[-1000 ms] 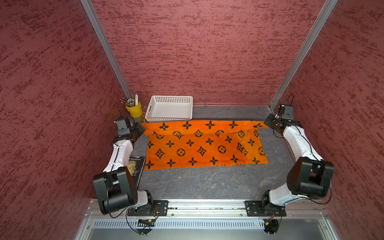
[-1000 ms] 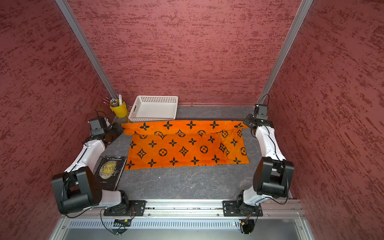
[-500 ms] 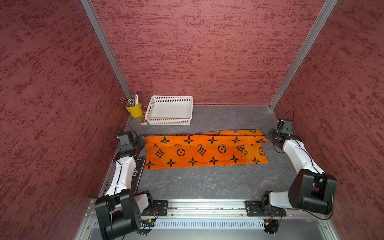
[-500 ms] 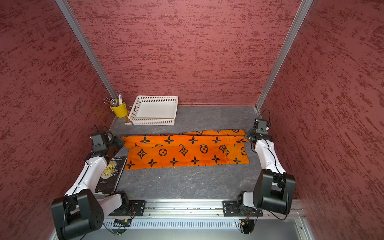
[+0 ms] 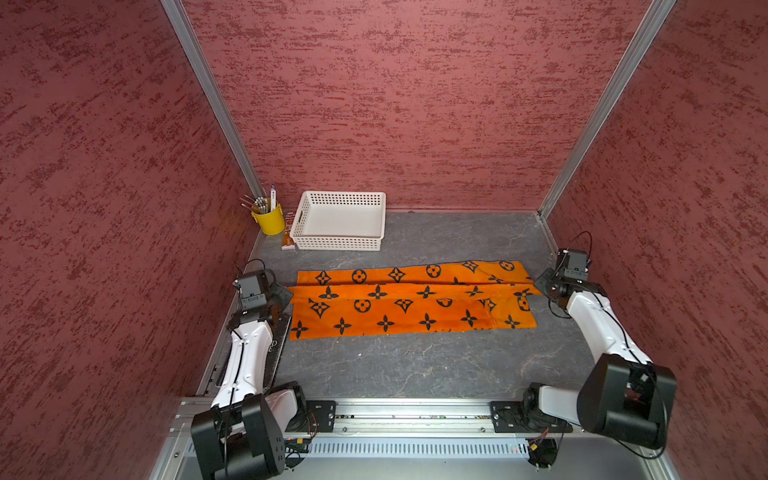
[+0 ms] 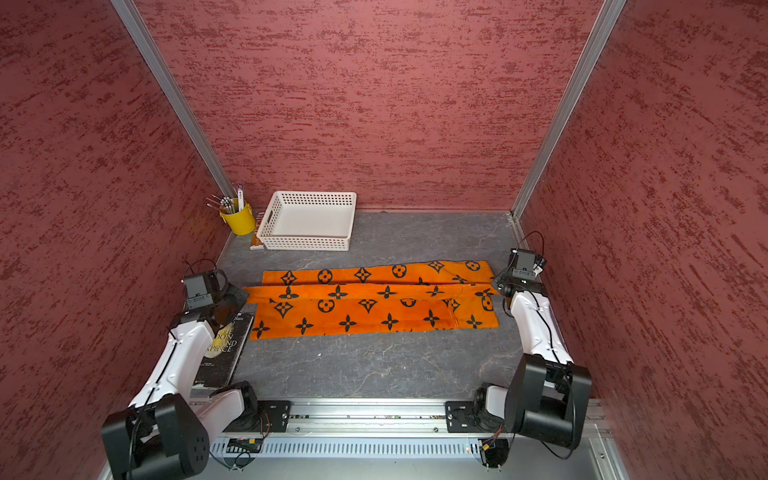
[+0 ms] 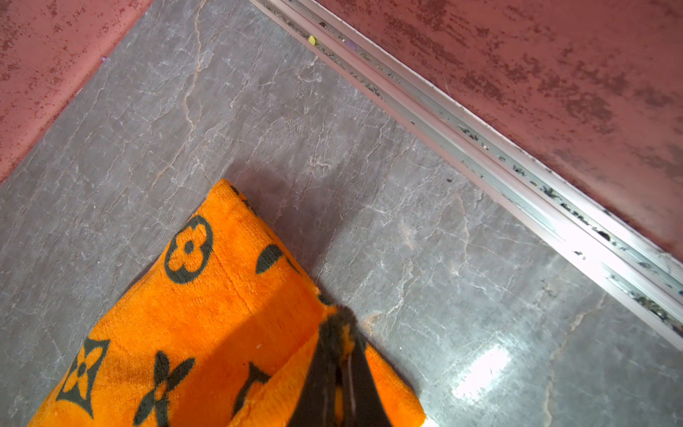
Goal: Roll up the pillowcase
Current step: Move the bin to the corner of the board.
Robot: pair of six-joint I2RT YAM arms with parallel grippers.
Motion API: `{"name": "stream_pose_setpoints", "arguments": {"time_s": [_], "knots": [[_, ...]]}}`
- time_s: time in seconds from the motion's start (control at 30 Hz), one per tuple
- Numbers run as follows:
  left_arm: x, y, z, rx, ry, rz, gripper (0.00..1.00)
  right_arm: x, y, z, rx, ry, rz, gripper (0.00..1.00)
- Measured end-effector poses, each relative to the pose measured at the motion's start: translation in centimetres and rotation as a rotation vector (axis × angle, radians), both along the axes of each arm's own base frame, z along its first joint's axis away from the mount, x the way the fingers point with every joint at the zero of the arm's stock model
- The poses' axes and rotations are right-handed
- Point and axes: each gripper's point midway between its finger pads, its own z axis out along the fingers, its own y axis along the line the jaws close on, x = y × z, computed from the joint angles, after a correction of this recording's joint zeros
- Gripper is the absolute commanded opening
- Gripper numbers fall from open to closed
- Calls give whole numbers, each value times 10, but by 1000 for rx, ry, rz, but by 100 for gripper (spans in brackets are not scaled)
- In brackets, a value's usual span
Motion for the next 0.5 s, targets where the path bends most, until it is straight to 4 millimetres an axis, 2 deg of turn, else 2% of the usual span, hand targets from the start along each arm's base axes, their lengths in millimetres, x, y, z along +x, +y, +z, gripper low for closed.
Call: {"name": "stream_pose_setpoints", "arguments": {"time_s": [0.3,0.5], "knots": [[-15,1,-3,9,46,27,0,-13,2,-6,0,13,-9,0],[-19,-1,-11,0,59,36,0,-20,4,-18,11,39,-16,0]]}}
